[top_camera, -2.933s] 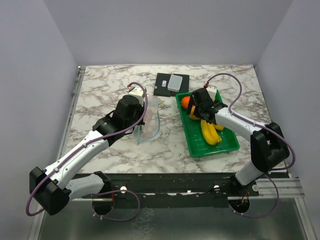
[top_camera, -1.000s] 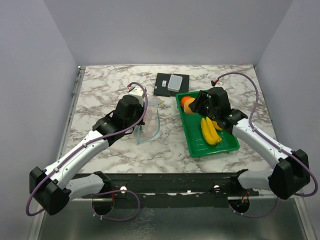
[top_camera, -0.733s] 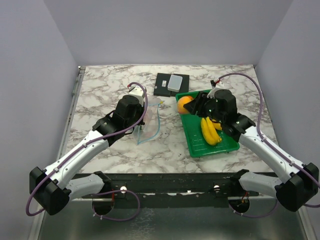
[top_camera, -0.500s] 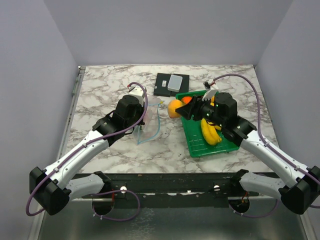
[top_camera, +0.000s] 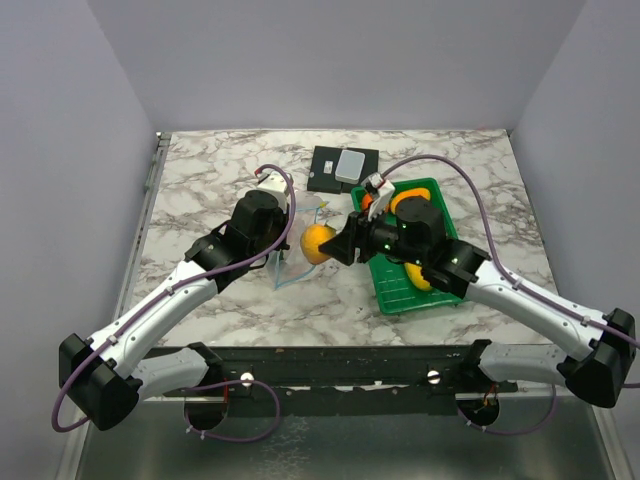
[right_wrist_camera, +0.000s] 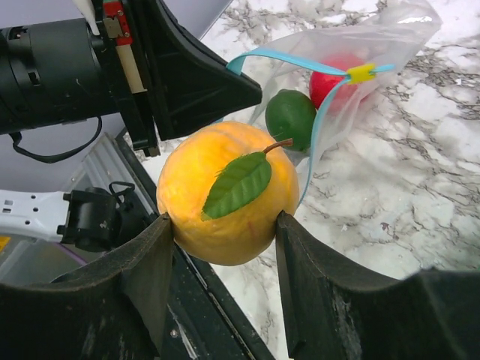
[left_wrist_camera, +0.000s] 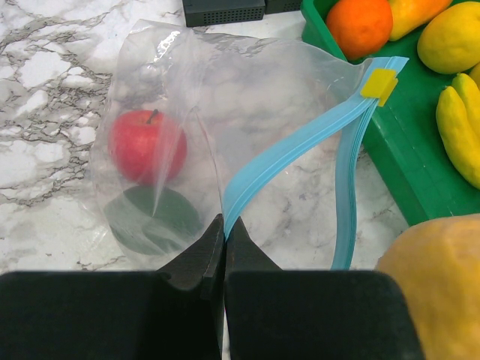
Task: Place the food in the zip-top bag and seal the zipper
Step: Place the fake fruit in the zipper food storage bag.
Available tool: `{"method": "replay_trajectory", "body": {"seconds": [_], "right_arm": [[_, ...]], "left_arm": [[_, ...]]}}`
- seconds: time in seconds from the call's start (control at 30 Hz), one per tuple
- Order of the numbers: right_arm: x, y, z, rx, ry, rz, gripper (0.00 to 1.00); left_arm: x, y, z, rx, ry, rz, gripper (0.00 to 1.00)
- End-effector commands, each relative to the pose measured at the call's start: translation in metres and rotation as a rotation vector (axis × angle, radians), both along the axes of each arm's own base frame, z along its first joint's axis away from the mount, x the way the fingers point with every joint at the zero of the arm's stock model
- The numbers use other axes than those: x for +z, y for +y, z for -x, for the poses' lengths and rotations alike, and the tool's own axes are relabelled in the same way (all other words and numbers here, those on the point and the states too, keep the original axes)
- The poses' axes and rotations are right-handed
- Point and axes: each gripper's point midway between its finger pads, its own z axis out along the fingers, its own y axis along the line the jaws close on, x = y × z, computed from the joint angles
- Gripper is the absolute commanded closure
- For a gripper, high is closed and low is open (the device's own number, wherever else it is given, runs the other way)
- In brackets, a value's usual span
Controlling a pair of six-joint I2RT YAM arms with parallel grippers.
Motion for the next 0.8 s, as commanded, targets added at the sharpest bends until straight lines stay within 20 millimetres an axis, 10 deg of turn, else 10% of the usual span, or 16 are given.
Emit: {"method": "replay_trajectory", "body": {"seconds": [0.0,0.77], "right_arm": [[0.002,0.016,-0.003,-0.004,-0.033,0.026,0.89],[-0.063,0.037,-0.039,-0.182,0.028,0.232,0.84]], "left_arm": [[0.002,0.002,-0.002,0.014,-0.018,-0.004,1.00],[0.003,0.001,-0.001,0.005,-0.018,0.004,1.00]]}}
